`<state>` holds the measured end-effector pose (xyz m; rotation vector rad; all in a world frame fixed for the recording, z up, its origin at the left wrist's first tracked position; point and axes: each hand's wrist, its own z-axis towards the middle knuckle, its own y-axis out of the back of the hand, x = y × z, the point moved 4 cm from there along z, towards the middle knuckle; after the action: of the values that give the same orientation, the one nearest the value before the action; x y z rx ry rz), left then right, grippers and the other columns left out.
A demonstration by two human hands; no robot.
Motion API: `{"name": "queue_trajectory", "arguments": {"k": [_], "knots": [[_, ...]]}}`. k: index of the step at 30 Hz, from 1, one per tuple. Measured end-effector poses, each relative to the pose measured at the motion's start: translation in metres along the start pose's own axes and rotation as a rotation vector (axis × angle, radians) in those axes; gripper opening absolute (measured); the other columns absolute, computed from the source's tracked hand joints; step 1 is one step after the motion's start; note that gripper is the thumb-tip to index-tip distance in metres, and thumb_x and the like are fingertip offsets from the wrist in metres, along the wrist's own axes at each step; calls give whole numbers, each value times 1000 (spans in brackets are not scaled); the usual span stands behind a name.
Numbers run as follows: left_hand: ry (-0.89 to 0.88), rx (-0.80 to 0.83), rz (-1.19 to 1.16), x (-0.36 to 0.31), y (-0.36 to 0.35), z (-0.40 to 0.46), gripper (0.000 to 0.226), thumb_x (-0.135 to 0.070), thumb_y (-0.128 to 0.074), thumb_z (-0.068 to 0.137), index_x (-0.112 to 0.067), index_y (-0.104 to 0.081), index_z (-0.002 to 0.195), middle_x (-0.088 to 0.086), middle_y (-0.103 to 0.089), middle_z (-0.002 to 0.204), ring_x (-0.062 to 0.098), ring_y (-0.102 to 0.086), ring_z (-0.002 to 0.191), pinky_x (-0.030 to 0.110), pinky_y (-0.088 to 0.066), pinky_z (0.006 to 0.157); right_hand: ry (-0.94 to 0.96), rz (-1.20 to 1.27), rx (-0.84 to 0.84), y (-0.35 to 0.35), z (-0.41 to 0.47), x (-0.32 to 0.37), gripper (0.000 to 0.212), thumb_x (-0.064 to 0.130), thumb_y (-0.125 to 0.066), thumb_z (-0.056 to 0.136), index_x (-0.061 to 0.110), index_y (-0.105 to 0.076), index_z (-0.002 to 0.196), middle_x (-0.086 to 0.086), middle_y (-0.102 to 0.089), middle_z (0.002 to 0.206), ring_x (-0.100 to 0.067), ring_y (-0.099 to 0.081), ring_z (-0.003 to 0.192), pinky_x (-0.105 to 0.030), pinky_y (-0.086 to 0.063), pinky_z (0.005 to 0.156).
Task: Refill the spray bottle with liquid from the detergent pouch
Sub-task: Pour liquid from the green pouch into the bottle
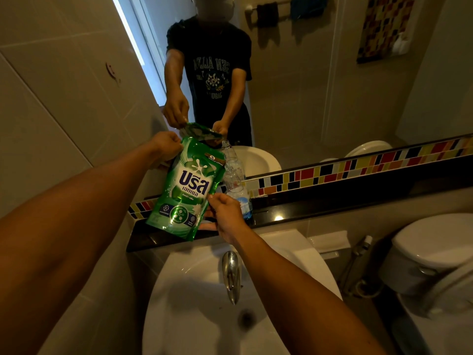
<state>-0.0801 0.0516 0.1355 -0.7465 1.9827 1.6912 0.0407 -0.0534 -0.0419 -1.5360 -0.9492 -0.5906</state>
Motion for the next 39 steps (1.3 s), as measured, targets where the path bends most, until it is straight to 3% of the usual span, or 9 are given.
{"name": "queue_trajectory", "arguments": {"k": [18,27,39], "knots": [[7,11,7,-2,2,-2,5,-19,-49,102,-17,-52,98,14,-61,100,26,-61,83,37,-48,58,-1,-10,0,-1,1,-1,16,27,-57,105,13,-65,102,-16,-74,110,-29,-75,97,-51,-65,72],[9,10,14,-4,2,-3,8,-19,-50,101,-18,-52,94,15,-62,100,28,-62,85,38,-50,59,1,-18,-5,0,5,-2,16,27,-57,105,13,-64,102,-14,-75,107,-26,-76,93,-48,-65,68],[5,7,21,-6,3,-5,12,-18,-49,102,-19,-52,90,16,-61,100,30,-61,87,38,-49,58,9,-30,-4,2,9,-3,19,29,-58,104,12,-65,107,-24,-71,120,-34,-73,105,-56,-64,77]]}}
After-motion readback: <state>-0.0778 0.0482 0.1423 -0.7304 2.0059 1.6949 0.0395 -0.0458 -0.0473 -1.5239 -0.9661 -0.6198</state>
